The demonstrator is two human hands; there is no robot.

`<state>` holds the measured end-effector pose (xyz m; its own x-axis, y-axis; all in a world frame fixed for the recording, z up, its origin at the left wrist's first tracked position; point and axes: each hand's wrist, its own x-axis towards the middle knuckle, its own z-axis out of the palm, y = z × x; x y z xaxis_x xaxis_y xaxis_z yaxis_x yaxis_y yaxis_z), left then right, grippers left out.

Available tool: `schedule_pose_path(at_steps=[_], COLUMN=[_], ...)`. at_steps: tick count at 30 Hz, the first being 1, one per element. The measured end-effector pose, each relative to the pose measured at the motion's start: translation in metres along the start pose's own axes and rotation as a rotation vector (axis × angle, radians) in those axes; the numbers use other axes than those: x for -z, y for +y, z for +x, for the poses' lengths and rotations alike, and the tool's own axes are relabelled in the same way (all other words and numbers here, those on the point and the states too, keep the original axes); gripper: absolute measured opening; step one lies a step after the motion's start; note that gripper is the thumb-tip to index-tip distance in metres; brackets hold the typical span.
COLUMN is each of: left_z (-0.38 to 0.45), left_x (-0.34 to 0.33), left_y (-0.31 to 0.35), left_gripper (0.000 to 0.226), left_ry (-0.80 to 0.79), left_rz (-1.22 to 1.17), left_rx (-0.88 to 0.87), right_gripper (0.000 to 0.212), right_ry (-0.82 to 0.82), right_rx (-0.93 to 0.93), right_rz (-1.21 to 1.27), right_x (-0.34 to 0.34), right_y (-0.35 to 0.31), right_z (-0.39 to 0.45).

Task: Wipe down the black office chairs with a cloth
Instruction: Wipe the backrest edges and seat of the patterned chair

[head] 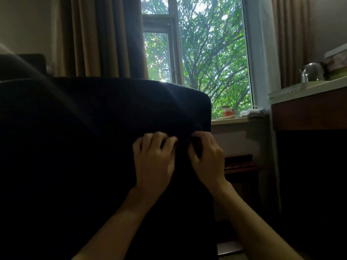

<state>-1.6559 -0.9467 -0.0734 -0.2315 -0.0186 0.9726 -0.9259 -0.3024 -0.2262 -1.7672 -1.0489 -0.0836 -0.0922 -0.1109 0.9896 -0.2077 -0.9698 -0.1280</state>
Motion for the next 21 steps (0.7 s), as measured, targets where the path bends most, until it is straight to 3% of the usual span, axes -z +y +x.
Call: schedule_pose_path(at_steps=[6, 12, 16, 19, 21], left_z=[0.074, 0.132, 0.137, 0.126, 0.127], left_x=[-0.017, -0.028, -0.028, -0.031, -0.031], left_y=[0.012, 0.015, 0.023, 0.021, 0.022], left_gripper=[0.021, 0.039, 0.037, 0.041, 0.042], left_ry=[0.044, -0.104, -0.163, -0.162, -0.198], left_rz=[0.036, 0.117, 0.137, 0.152, 0.157], left_rx=[-0.128, -0.149, -0.138, -0.191, -0.222], right_gripper=[0.022, 0.027, 0.023, 0.022, 0.020], right_ry=[0.158, 0.262, 0.234, 0.239, 0.209], right_rx=[-0.120, -0.143, -0.196, -0.136, -0.222], right_rz=[0.057, 0.117, 0.239, 0.196, 0.280], right_x=[-0.001, -0.005, -0.011, -0.014, -0.014], right_y=[0.013, 0.036, 0.043, 0.048, 0.054], right_z=[0.060, 0.107, 0.097, 0.076, 0.066])
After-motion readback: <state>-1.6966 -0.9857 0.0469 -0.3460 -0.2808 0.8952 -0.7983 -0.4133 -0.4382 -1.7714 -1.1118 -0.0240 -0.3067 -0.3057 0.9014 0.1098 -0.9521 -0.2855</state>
